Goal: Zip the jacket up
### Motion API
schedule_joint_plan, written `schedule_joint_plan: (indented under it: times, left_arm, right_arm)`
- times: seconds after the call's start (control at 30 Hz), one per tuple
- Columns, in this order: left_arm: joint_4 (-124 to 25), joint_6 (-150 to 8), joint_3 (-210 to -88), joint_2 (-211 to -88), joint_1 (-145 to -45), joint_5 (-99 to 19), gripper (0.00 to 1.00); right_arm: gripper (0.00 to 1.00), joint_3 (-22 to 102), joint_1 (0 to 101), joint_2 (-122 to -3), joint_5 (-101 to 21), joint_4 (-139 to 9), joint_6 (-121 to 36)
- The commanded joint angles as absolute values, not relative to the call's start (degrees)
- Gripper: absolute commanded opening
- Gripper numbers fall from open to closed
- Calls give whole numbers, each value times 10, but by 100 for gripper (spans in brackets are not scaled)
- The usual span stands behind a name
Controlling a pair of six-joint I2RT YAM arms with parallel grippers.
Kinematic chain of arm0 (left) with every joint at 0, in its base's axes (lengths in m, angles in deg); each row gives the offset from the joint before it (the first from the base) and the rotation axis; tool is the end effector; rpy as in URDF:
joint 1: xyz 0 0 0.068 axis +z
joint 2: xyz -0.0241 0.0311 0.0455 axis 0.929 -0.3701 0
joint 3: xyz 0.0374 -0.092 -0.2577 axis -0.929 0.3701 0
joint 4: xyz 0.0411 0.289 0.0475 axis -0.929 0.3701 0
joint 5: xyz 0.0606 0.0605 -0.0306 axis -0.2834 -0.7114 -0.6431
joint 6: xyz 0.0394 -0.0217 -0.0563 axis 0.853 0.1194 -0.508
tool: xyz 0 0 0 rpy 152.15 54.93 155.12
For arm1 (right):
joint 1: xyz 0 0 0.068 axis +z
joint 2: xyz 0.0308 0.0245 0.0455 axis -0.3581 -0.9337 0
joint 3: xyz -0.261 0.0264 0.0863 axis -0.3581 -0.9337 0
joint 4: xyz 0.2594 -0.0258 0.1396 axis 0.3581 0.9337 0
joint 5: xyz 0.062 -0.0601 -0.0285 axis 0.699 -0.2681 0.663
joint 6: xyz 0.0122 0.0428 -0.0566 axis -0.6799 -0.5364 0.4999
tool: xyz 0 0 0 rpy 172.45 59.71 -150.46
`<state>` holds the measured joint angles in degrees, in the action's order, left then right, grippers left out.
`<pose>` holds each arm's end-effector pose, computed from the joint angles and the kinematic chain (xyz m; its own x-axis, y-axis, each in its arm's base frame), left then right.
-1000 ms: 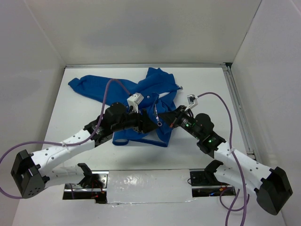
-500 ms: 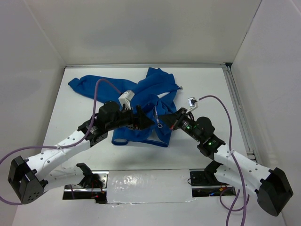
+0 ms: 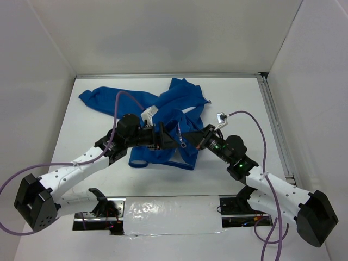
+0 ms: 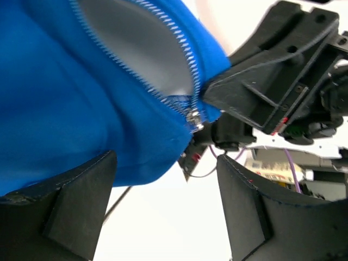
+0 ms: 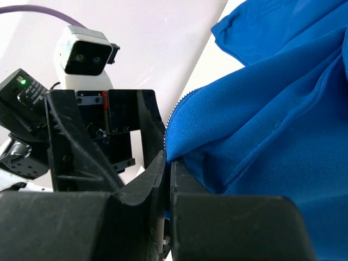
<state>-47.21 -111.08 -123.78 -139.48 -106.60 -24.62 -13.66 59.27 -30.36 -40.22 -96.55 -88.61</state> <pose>0.2321 -0.2142 0.2842 -0.8321 -0.2513 -0.4944 0.3498 0.4538 -0.8196 0.1956 0.1648 0.2511 -0.5422 0.5793 -0.6087 -0.4787 0.3824 0.7903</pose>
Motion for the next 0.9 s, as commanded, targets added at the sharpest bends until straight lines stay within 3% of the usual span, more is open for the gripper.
schedule_joint_plan:
  times: [0.0,0.17,0.27,0.3,0.37,0.87]
  left_arm:
    - [-543,-1125,-1234,-1403,-1062,-182,85]
    - [-551,-1124,-1239,-1421,-1062,-176,72]
    - [-550,-1128,-1245,-1429,-1062,-185,56]
    - [-547,-1129,-1246,-1431,-1062,-189,45]
    - [-548,-1128,-1250,-1431,-1062,-197,37]
    - [-575,-1113,-1253,-1414,-1061,-197,43]
  right_arm:
    - [0,-135,606,-307,-415,-1026,-894]
    - [0,-138,610,-305,-427,-1033,-901]
    - [0,-132,610,-306,-423,-1026,-900]
    - [0,-132,611,-306,-421,-1026,-898]
    - [0,-132,610,-307,-420,-1023,-898]
    - [0,-133,625,-305,-428,-990,-882]
